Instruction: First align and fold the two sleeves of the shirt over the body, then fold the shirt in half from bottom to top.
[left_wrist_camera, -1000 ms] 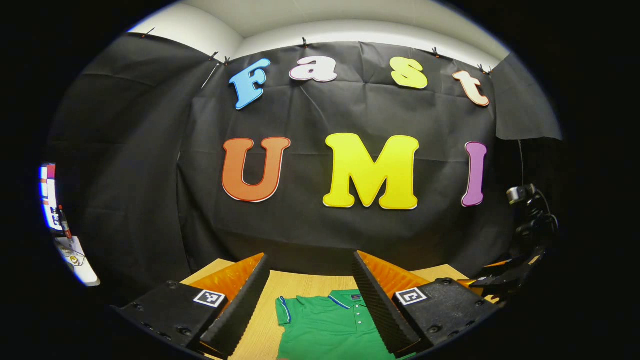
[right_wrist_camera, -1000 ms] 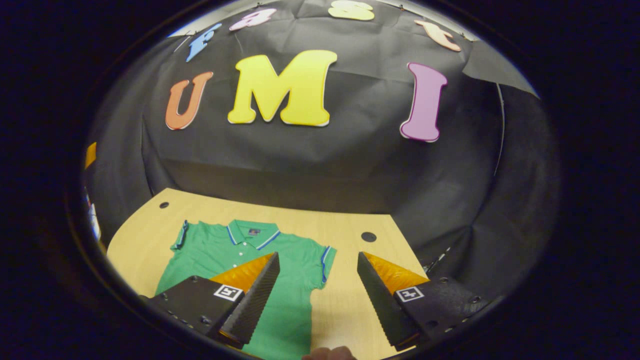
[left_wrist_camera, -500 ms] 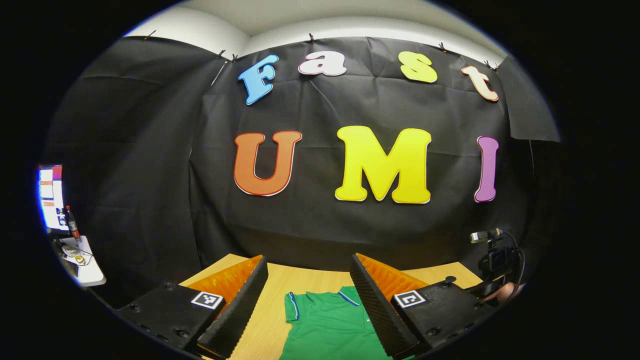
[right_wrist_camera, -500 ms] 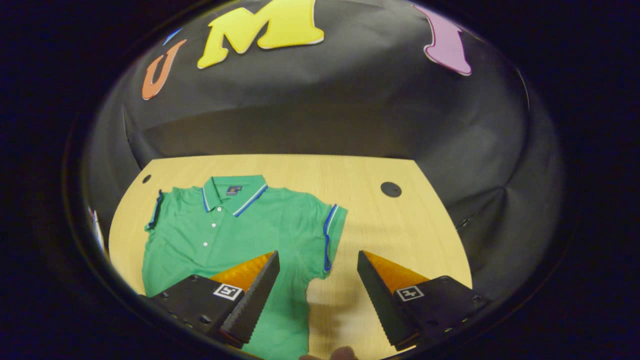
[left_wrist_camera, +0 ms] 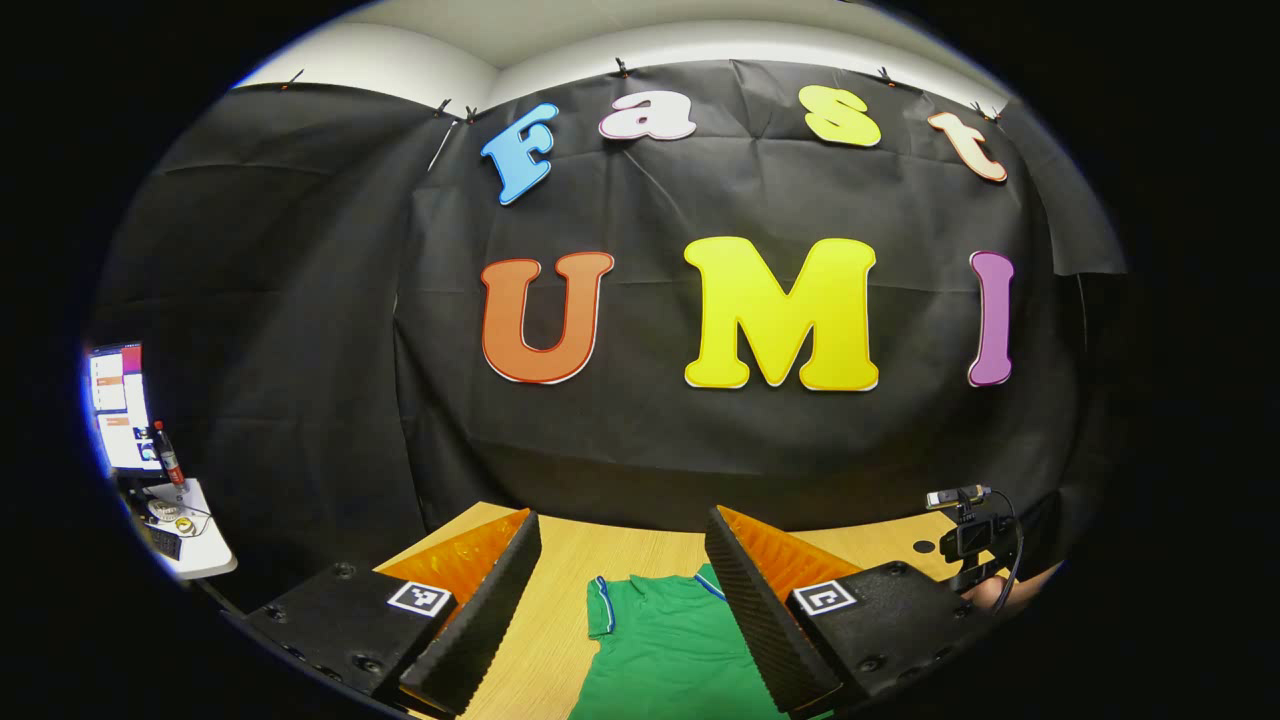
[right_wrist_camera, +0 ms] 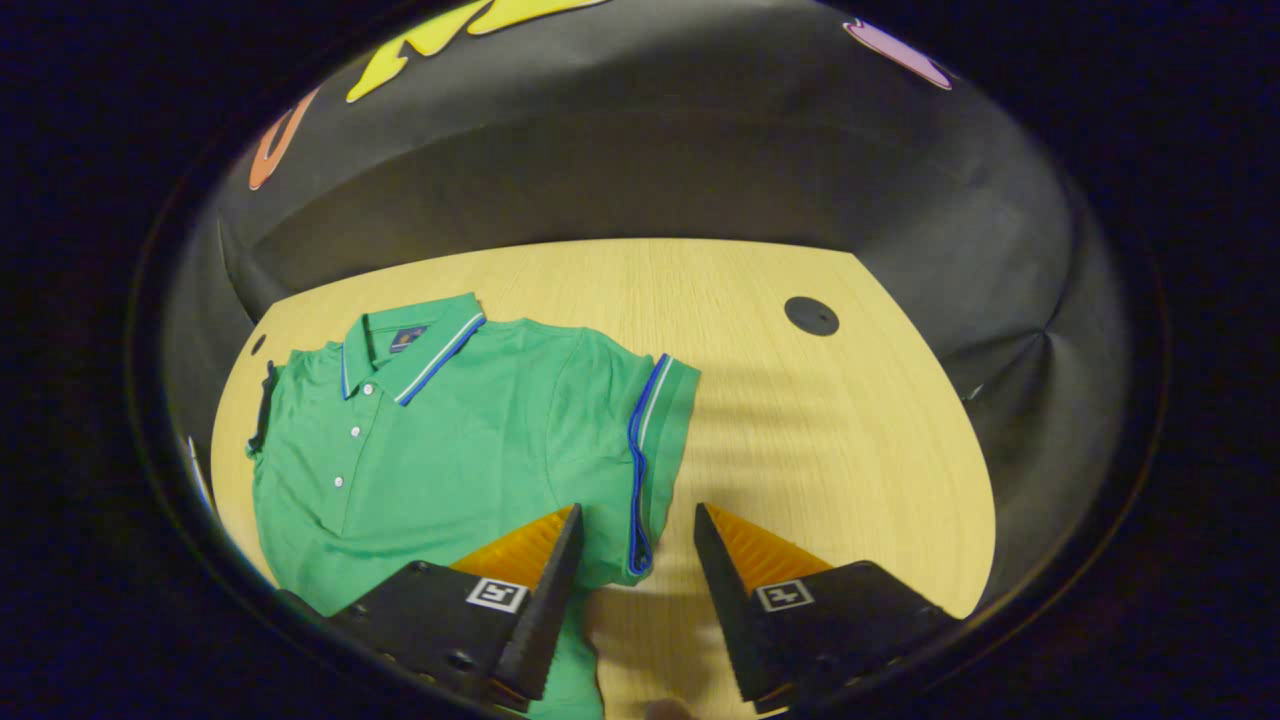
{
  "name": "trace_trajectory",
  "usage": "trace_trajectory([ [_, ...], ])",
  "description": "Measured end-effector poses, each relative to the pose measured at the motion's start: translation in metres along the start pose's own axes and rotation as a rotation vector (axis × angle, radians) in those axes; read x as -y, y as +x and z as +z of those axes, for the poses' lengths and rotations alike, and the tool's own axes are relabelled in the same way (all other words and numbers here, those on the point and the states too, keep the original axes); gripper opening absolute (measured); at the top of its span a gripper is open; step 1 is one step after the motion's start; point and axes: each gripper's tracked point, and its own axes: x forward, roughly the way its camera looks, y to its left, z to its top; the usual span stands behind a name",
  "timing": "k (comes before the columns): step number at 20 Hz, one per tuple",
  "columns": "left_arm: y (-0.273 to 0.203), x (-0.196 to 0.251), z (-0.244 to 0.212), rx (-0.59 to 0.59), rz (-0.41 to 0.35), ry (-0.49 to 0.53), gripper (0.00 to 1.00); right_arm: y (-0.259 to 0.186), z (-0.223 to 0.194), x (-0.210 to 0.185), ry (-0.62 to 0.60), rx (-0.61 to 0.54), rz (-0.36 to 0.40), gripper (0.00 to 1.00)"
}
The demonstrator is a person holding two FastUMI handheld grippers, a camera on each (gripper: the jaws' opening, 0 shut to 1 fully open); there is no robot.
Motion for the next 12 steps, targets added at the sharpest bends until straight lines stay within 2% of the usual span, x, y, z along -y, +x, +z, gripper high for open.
trace_trajectory([
  [1,0.001,0.001,-0.001,-0.005,0.0,0.001,1.0,0.003,0.0,0.001,0.004,-0.008,0.001,0.53],
  [2,0.001,0.002,-0.002,-0.008,-0.002,0.003,1.0,0.009,-0.001,0.004,0.007,-0.017,-0.006,0.44],
  [5,0.004,0.001,0.0,-0.005,0.008,0.018,1.0,0.01,0.003,0.006,0.029,-0.019,-0.002,0.07],
  [6,0.005,0.001,-0.001,-0.006,0.006,0.019,1.0,0.008,0.005,0.008,0.021,-0.017,-0.006,0.09],
  [7,0.005,0.003,-0.001,-0.008,0.002,0.021,1.0,0.011,0.007,0.009,0.031,-0.014,-0.005,0.0],
  [12,0.005,0.007,-0.001,-0.001,-0.009,0.006,1.0,-0.013,0.023,0.005,0.051,0.034,0.006,0.0],
])
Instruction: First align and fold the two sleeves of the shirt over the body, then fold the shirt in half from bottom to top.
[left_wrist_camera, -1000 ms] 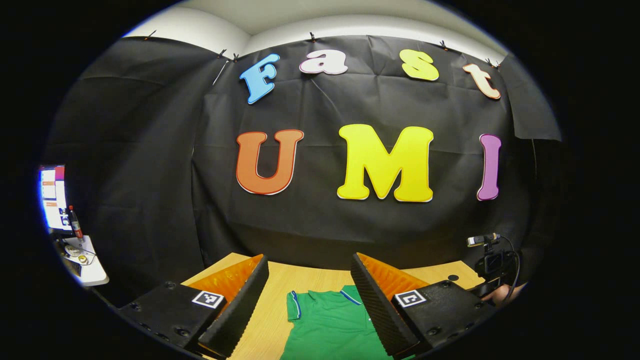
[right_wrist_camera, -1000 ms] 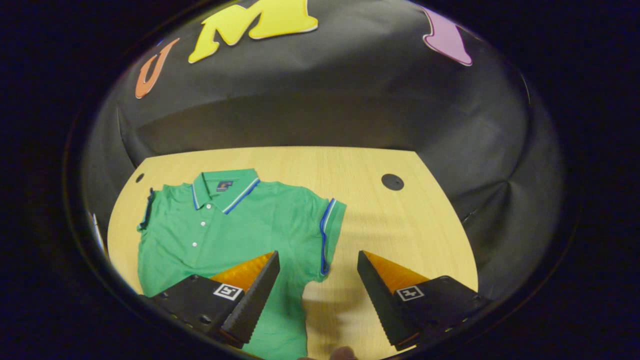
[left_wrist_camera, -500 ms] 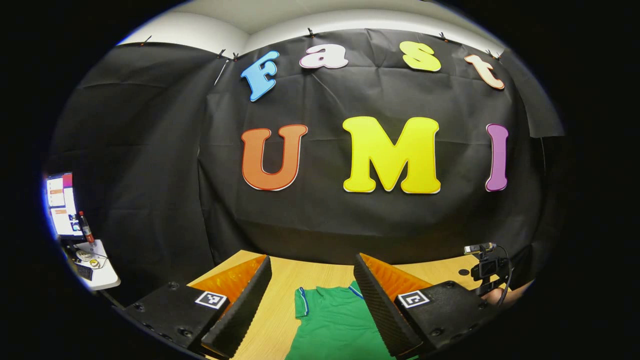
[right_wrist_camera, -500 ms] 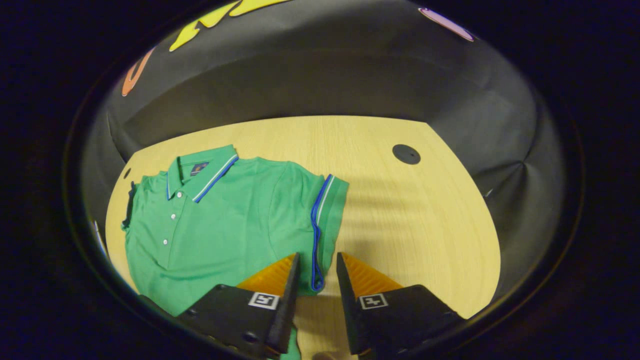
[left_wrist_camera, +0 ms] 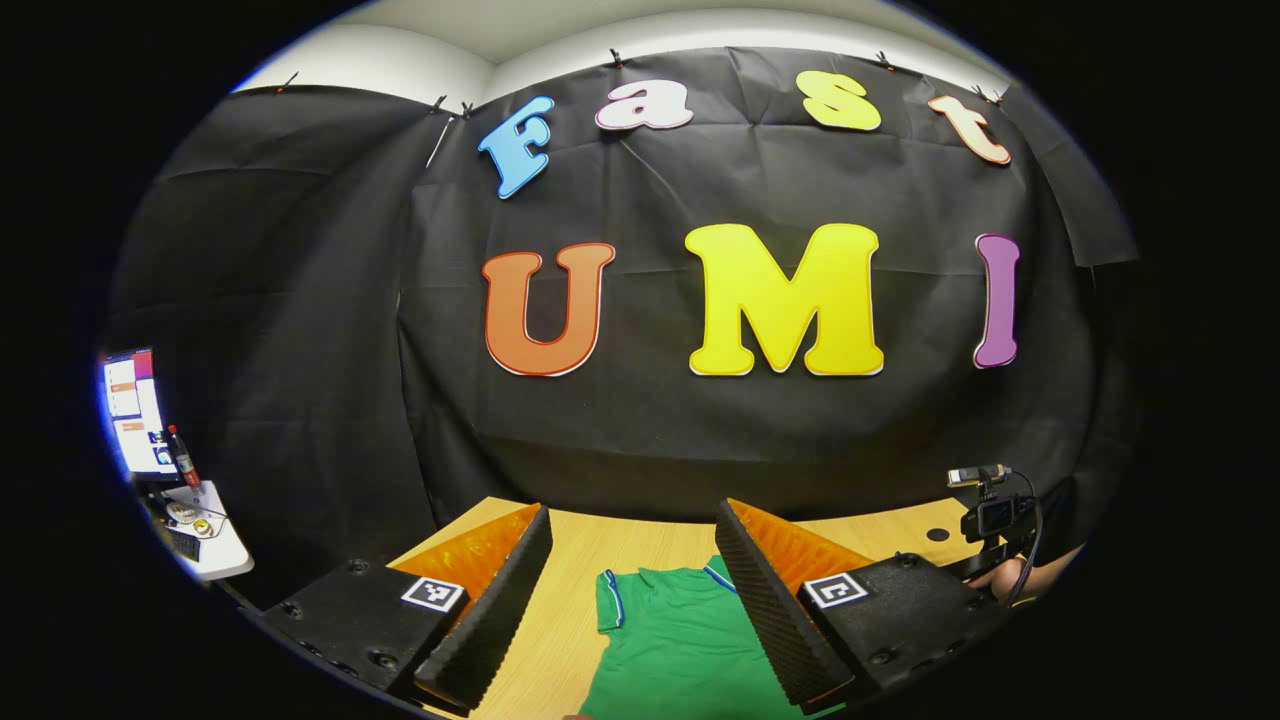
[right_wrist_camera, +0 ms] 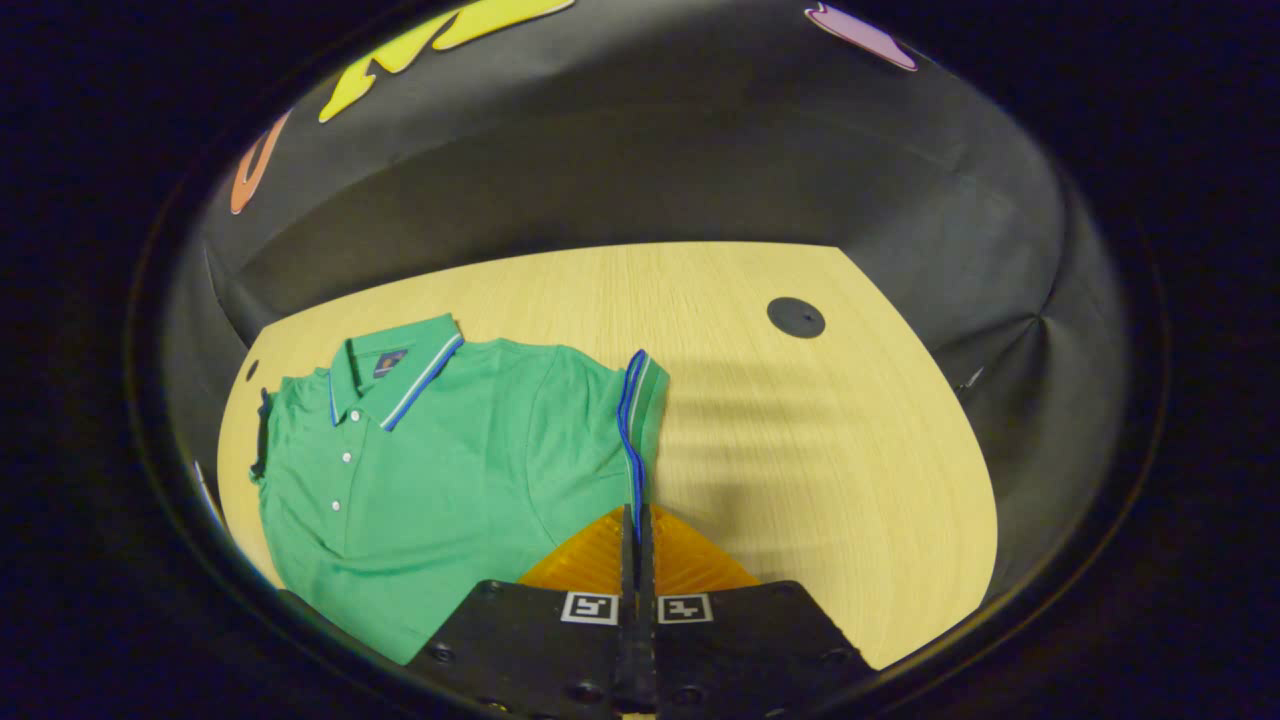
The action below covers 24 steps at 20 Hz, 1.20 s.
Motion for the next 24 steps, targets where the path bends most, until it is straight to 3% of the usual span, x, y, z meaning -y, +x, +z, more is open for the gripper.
trace_trajectory([
  [9,-0.013,-0.023,-0.001,0.009,0.028,-0.029,1.0,-0.04,0.03,-0.085,-0.032,0.064,0.085,0.0],
  [22,-0.029,-0.059,-0.003,-0.001,0.068,-0.038,1.0,-0.03,0.019,-0.182,-0.031,0.036,0.122,0.0],
  [23,-0.03,-0.06,-0.001,0.001,0.065,-0.037,1.0,-0.031,0.02,-0.19,-0.021,0.036,0.139,0.01],
  [24,-0.031,-0.06,0.0,0.002,0.061,-0.035,1.0,-0.032,0.02,-0.194,-0.017,0.037,0.154,0.1],
])
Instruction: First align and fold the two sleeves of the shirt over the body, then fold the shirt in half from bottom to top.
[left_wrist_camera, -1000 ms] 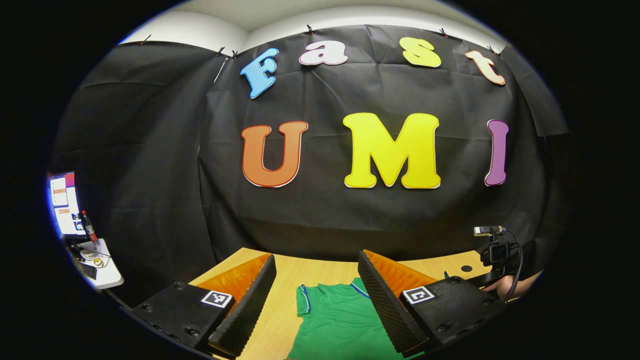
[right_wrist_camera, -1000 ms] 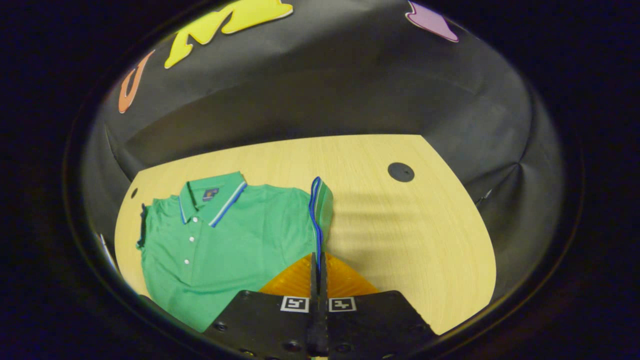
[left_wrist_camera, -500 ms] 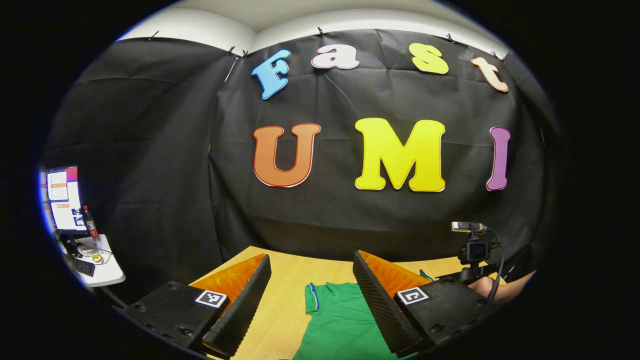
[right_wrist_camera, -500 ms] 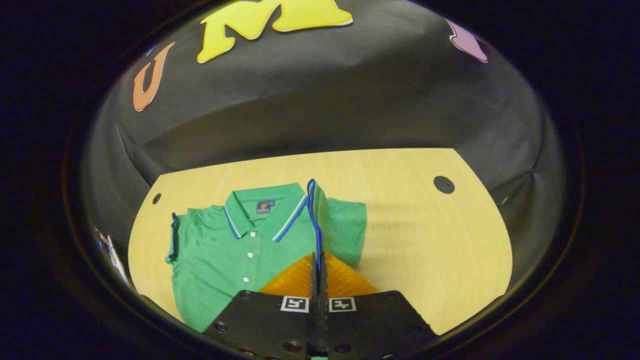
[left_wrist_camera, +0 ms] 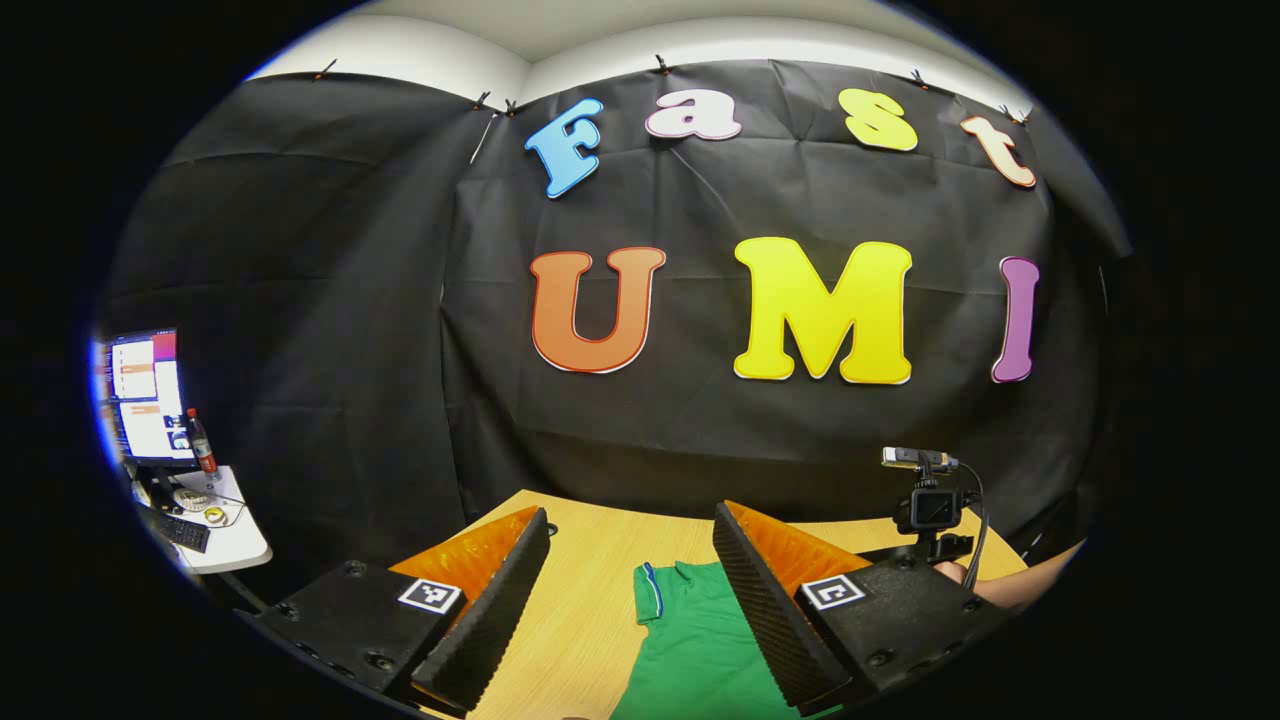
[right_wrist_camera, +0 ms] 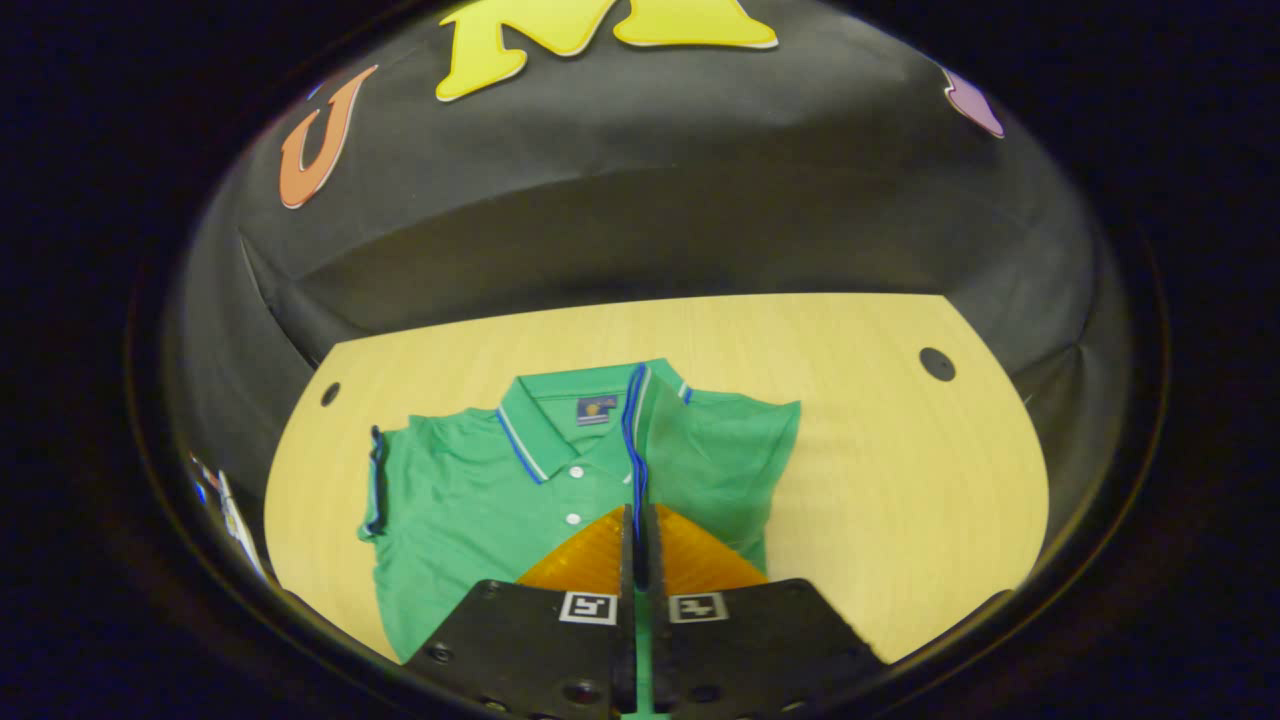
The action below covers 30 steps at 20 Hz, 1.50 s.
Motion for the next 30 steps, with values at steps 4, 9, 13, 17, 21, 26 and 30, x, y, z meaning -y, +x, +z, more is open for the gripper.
trace_trajectory([
  [4,0.006,0.0,-0.005,-0.009,-0.017,-0.008,1.0,-0.019,0.006,-0.004,-0.027,0.066,0.011,0.6],
  [9,0.024,0.01,-0.02,-0.06,-0.077,-0.022,1.0,-0.082,0.023,0.008,-0.134,0.225,-0.033,0.97],
  [13,0.048,0.026,-0.038,-0.11,-0.142,-0.026,1.0,-0.151,0.031,0.018,-0.174,0.34,-0.043,0.96],
  [17,0.086,0.032,-0.065,-0.165,-0.174,-0.019,1.0,-0.21,0.026,0.035,-0.188,0.412,-0.067,0.96],
  [21,0.131,0.037,-0.111,-0.28,-0.187,0.021,1.0,-0.242,0.016,0.066,-0.202,0.436,-0.127,0.96],
  [26,0.173,0.04,-0.18,-0.457,-0.211,0.044,1.0,-0.262,0.003,0.106,-0.16,0.422,-0.211,0.95],
  [30,0.194,0.039,-0.242,-0.604,-0.215,0.073,1.0,-0.269,-0.011,0.124,-0.136,0.398,-0.251,0.95],
])
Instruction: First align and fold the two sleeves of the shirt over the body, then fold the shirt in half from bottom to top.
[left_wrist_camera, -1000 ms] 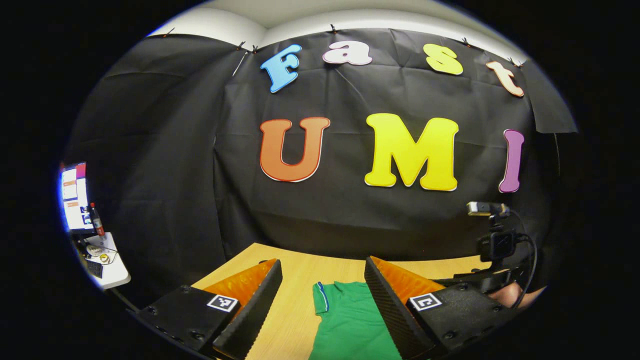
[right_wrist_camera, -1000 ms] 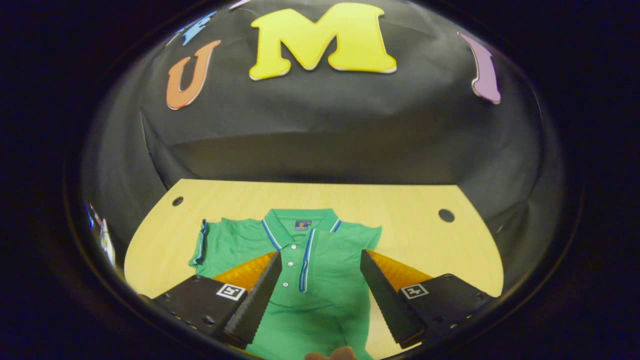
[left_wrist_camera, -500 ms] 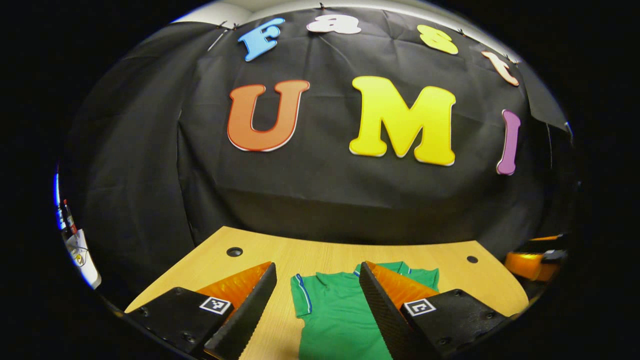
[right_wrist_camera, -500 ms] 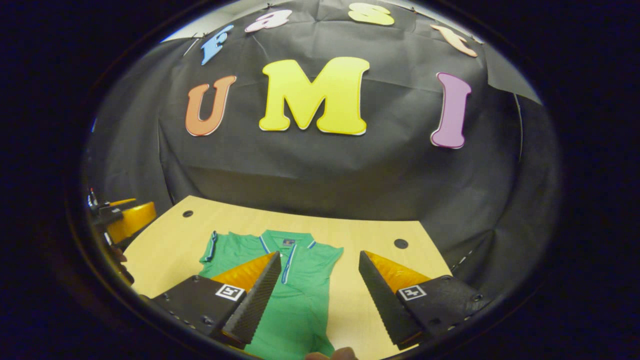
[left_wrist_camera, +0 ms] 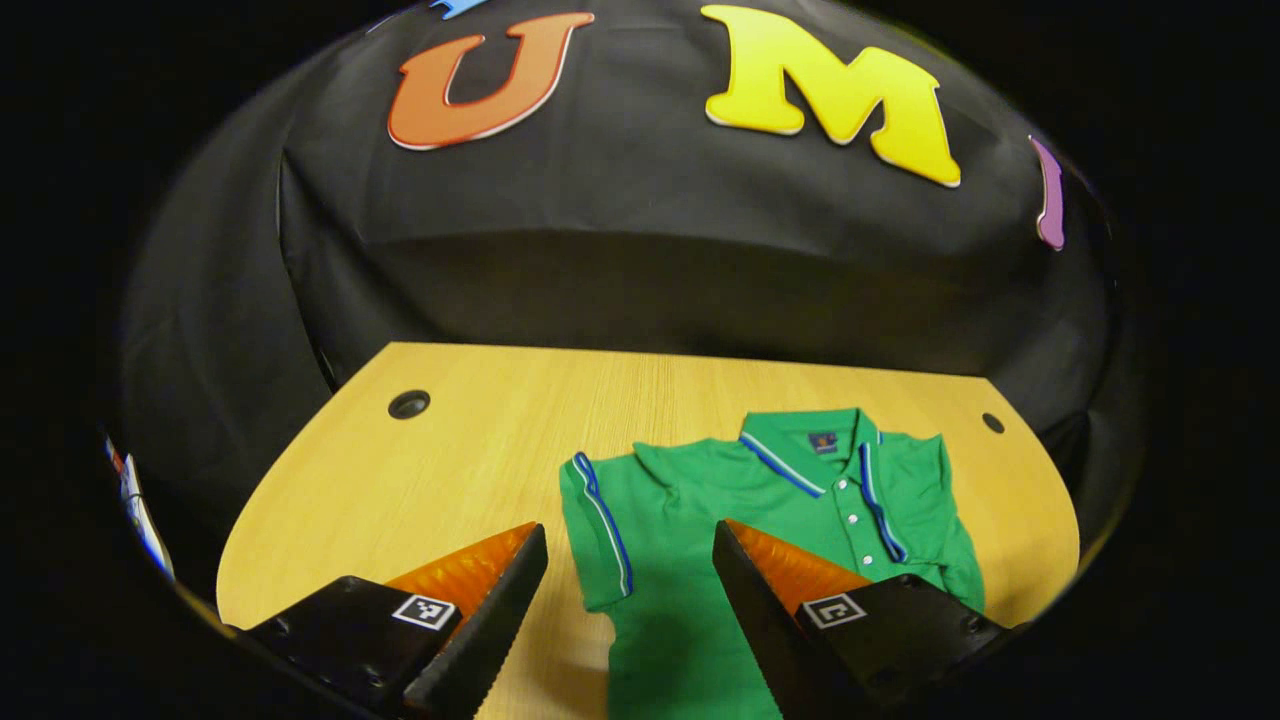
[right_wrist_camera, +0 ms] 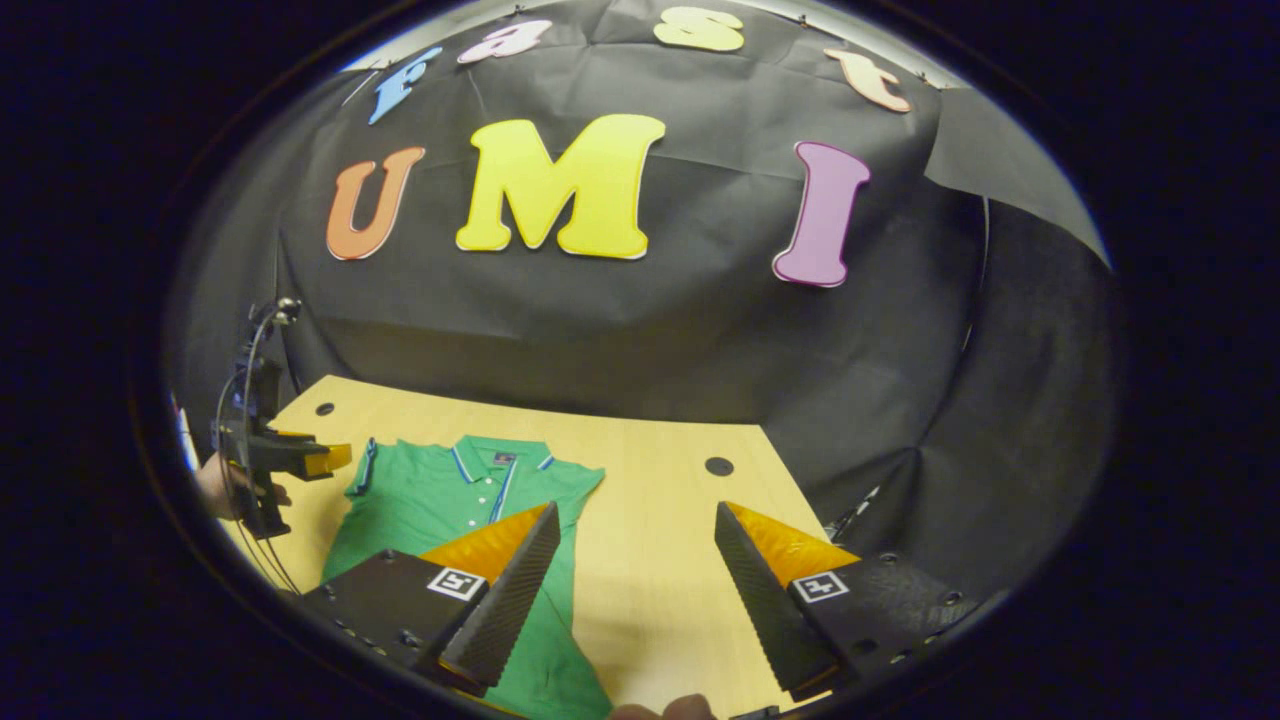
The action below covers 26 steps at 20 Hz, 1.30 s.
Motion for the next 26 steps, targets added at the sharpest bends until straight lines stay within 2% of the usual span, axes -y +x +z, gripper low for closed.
trace_trajectory([
  [4,0.037,-0.006,-0.03,-0.104,0.014,0.025,1.0,-0.004,-0.013,0.011,0.008,-0.035,-0.027,0.97],
  [9,0.06,-0.014,-0.049,-0.182,0.044,0.076,1.0,-0.004,-0.03,0.013,0.045,-0.086,-0.036,0.95],
  [12,0.065,-0.013,-0.046,-0.168,0.031,0.094,1.0,-0.002,-0.034,0.011,0.064,-0.09,-0.037,0.96],
  [15,0.067,-0.007,-0.047,-0.169,-0.018,0.069,1.0,0.001,-0.032,0.007,0.06,-0.085,-0.028,0.95],
  [16,0.067,-0.008,-0.046,-0.17,-0.021,0.064,0.88,0.001,-0.031,0.004,0.061,-0.084,-0.022,0.97],
  [17,0.067,-0.009,-0.047,-0.17,-0.026,0.062,0.85,0.002,-0.031,0.0,0.063,-0.083,-0.015,0.98],
  [18,0.066,-0.01,-0.046,-0.168,-0.035,0.057,0.74,0.001,-0.032,-0.001,0.064,-0.083,-0.009,0.95],
  [19,0.066,-0.011,-0.046,-0.164,-0.045,0.048,0.76,0.002,-0.033,-0.003,0.066,-0.086,-0.003,0.95],
  [22,0.065,-0.013,-0.047,-0.16,-0.067,0.022,0.6,0.002,-0.039,-0.007,0.08,-0.101,0.007,0.96],
  [23,0.066,-0.016,-0.047,-0.161,-0.061,0.018,0.48,0.004,-0.042,-0.007,0.088,-0.107,0.01,0.96],
  [24,0.066,-0.018,-0.047,-0.158,-0.059,0.01,0.48,0.004,-0.043,-0.008,0.095,-0.113,0.012,0.96],
  [26,0.065,-0.021,-0.046,-0.152,-0.055,-0.005,0.36,0.005,-0.046,-0.008,0.105,-0.12,0.015,0.95],
])
